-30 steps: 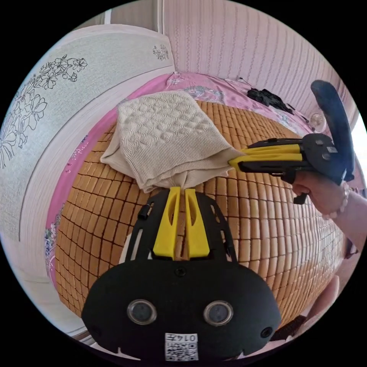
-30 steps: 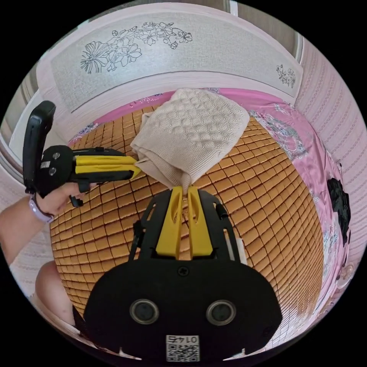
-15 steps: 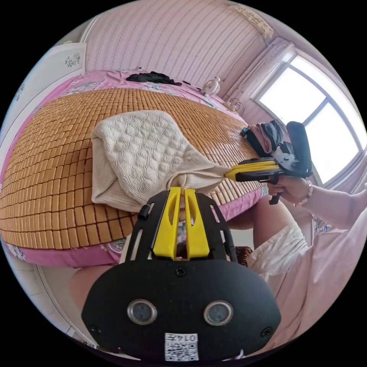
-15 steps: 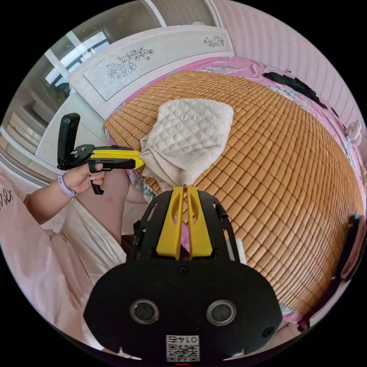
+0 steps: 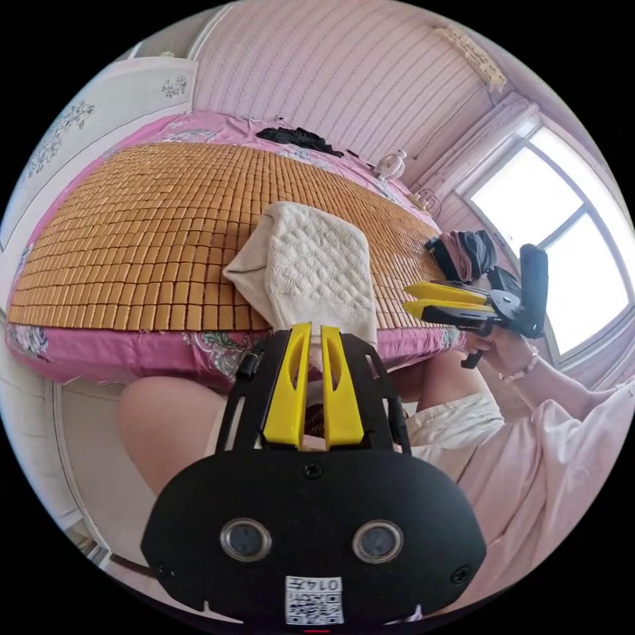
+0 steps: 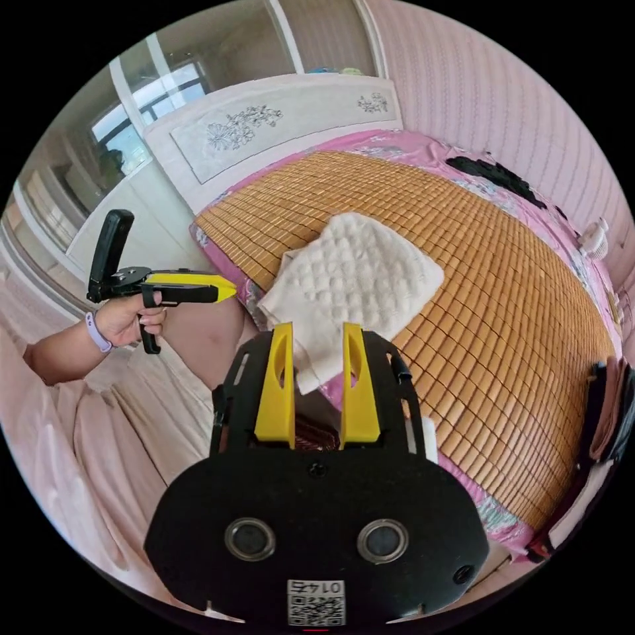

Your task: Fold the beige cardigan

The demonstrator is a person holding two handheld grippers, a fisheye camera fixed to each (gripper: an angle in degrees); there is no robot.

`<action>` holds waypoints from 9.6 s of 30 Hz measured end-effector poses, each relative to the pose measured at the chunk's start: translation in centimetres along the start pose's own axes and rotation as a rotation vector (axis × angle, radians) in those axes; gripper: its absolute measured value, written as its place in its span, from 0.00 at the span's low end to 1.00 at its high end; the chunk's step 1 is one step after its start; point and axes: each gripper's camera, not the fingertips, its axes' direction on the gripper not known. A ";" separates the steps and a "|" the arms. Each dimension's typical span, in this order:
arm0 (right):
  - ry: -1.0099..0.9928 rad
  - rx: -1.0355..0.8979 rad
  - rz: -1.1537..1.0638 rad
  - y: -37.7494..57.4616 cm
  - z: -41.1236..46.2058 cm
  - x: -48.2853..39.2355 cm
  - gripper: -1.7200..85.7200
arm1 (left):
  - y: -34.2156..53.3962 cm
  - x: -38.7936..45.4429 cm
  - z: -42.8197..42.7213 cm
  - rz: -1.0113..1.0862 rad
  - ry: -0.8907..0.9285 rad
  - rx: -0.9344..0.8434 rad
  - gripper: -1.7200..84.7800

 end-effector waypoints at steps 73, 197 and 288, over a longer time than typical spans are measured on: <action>-0.028 1.190 -0.323 10.7 -79.3 6.0 0.03 | -11.0 29.2 -64.8 0.612 0.182 1.272 0.01; 0.653 0.362 0.773 29.3 -26.4 28.5 0.05 | -5.1 18.0 27.2 0.389 -0.323 -0.294 0.02; 0.055 -0.094 -0.816 -37.1 37.7 -22.2 0.11 | 9.1 -38.7 -14.6 -0.676 -0.344 0.548 0.11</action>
